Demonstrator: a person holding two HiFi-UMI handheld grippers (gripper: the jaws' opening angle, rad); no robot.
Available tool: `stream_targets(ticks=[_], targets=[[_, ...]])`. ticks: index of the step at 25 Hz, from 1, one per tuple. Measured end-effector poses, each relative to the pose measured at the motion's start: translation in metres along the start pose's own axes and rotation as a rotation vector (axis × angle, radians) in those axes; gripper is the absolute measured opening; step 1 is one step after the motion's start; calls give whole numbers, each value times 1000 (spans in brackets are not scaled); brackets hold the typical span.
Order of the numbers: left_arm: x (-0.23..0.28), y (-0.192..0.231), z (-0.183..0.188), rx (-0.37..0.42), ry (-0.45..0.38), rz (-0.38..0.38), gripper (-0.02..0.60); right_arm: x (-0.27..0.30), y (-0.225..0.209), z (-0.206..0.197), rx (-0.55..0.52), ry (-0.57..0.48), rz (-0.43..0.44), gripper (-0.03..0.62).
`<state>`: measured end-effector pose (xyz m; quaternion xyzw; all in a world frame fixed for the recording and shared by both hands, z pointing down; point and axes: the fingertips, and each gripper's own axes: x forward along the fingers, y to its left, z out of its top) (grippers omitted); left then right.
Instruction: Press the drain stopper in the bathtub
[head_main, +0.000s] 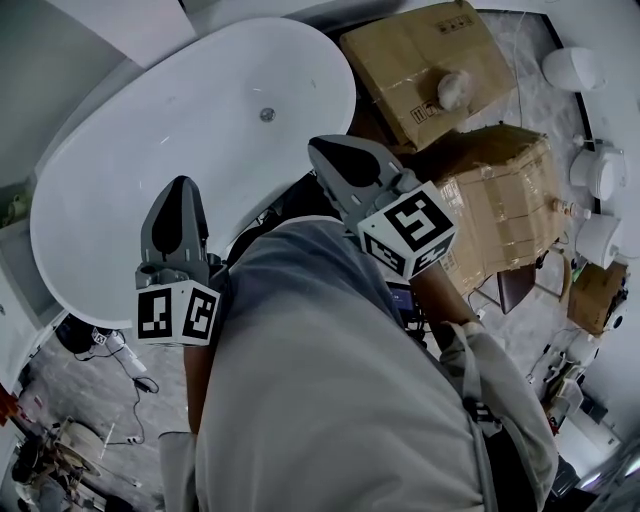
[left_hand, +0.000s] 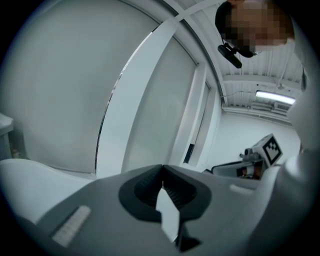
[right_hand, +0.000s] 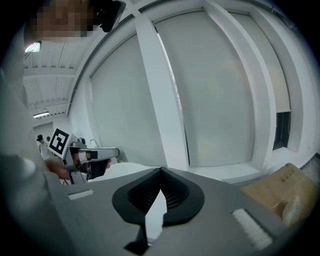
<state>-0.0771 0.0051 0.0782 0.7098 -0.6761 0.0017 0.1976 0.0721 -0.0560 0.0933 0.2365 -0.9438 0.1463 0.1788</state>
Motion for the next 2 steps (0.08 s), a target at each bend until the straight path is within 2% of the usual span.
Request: stream_targets(ticks=[2], targets=[[0,1,-3,-4,14,-7,0,-1,4,-2,-8,9,3,-9]])
